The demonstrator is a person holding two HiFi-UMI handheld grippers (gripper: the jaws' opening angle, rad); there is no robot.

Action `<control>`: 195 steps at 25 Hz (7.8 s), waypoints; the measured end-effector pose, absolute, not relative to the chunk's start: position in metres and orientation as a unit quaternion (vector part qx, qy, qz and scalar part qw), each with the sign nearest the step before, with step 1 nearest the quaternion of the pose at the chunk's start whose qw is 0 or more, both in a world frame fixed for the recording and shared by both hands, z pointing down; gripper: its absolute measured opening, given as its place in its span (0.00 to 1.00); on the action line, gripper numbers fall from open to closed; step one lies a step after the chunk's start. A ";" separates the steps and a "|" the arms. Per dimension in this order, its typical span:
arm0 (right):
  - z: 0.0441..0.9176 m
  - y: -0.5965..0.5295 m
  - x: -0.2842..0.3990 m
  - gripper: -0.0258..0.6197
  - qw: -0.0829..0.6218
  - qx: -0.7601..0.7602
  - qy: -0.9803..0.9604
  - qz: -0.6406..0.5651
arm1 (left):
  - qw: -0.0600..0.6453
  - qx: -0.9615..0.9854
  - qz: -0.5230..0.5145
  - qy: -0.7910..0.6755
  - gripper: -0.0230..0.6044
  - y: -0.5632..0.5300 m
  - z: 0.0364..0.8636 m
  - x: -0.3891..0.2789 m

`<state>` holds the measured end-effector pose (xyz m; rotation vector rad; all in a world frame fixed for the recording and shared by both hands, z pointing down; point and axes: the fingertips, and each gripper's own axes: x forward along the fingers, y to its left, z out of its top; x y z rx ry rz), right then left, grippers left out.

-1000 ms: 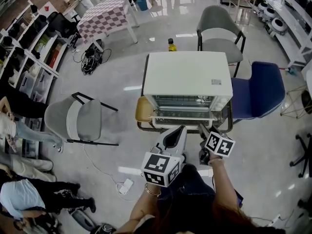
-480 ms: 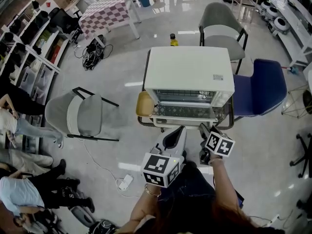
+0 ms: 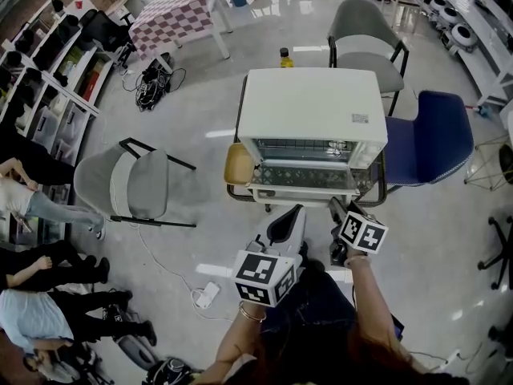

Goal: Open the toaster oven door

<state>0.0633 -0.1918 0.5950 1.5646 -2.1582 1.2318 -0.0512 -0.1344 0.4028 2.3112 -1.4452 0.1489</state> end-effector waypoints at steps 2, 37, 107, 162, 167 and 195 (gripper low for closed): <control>0.596 -0.188 0.063 0.37 0.104 0.529 -0.731 0.417 | 0.206 0.827 0.054 -0.520 0.06 -0.131 0.405 -0.052; 0.645 -0.160 0.065 0.36 0.145 0.535 -0.732 0.397 | 0.225 0.805 0.046 -0.547 0.06 -0.107 0.457 -0.070; 0.747 -0.139 0.063 0.36 0.190 0.559 -0.768 0.248 | 0.247 0.795 0.065 -0.551 0.06 -0.114 0.588 -0.078; 0.786 -0.144 0.062 0.36 0.146 0.559 -0.790 0.206 | 0.238 0.797 0.069 -0.551 0.06 -0.144 0.648 -0.062; 0.785 -0.144 0.063 0.36 0.142 0.567 -0.785 0.205 | 0.239 0.800 0.072 -0.546 0.06 -0.141 0.650 -0.059; 0.785 -0.090 0.078 0.34 0.165 0.572 -0.770 0.229 | 0.223 0.817 0.073 -0.527 0.06 -0.098 0.638 -0.047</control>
